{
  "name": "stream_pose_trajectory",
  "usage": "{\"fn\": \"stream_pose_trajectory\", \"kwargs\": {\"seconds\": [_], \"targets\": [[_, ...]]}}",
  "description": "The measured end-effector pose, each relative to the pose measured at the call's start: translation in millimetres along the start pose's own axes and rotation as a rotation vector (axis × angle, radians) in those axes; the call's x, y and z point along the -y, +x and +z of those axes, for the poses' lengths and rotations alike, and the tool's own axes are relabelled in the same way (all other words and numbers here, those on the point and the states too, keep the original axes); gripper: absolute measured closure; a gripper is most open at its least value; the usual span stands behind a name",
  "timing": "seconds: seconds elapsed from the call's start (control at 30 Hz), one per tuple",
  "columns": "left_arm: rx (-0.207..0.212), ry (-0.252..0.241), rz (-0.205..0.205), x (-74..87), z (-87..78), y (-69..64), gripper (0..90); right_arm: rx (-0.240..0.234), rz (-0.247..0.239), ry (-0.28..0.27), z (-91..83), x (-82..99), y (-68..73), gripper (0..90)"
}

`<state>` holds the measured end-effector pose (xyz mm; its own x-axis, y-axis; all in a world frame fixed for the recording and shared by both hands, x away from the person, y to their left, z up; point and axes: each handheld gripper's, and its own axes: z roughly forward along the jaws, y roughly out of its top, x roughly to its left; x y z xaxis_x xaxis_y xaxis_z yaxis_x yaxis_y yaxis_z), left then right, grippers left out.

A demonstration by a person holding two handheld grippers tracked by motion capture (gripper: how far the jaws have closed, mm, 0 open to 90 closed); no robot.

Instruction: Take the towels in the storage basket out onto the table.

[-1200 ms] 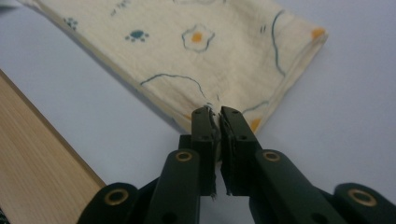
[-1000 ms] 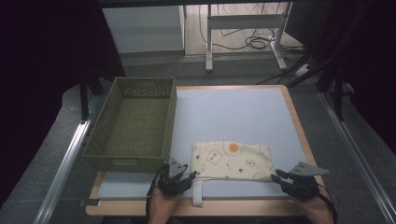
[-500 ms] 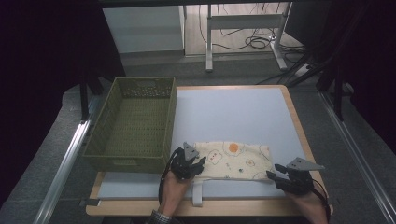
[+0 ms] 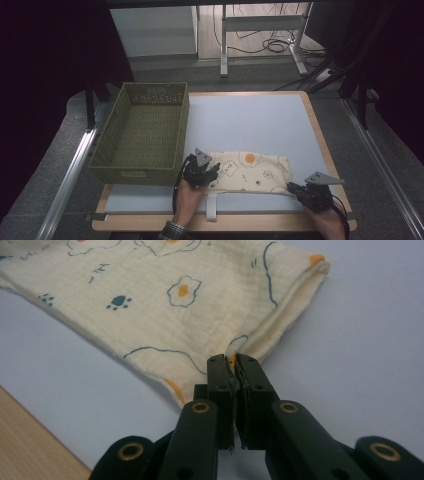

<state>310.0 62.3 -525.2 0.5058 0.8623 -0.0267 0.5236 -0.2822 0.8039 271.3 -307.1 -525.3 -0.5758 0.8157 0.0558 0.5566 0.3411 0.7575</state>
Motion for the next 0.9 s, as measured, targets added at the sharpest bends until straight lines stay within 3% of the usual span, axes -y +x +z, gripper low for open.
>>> {"fn": "stream_pose_trajectory", "kwargs": {"seconds": [0.17, 0.4, 0.53, 0.67, 0.8, 0.9], "targets": [[0.003, -0.012, -0.003, -1.8, -0.7, -0.6, 49.6, 0.037, 0.009, 0.001, -0.9, -7.6, -13.0, 86.4], [0.005, -0.016, -0.016, -4.3, 4.3, 0.5, 49.6, 0.106, 0.012, -0.011, 0.3, -26.7, -46.9, 86.2], [0.017, -0.008, -0.025, -4.4, 8.4, 1.7, 53.0, 0.117, 0.016, 0.022, 8.9, -32.4, -61.8, 85.7], [0.035, 0.007, -0.043, -3.0, 13.5, 4.9, 57.8, 0.106, 0.027, 0.022, 11.6, -29.9, -65.1, 80.5], [0.064, -0.011, -0.077, -5.3, 15.5, 9.0, 59.1, 0.12, 0.017, -0.016, -0.6, -30.7, -62.3, 69.3], [0.077, -0.015, -0.075, -10.2, 16.0, 7.3, 59.0, 0.119, 0.012, -0.032, -9.6, -33.3, -59.4, 65.0]]}}
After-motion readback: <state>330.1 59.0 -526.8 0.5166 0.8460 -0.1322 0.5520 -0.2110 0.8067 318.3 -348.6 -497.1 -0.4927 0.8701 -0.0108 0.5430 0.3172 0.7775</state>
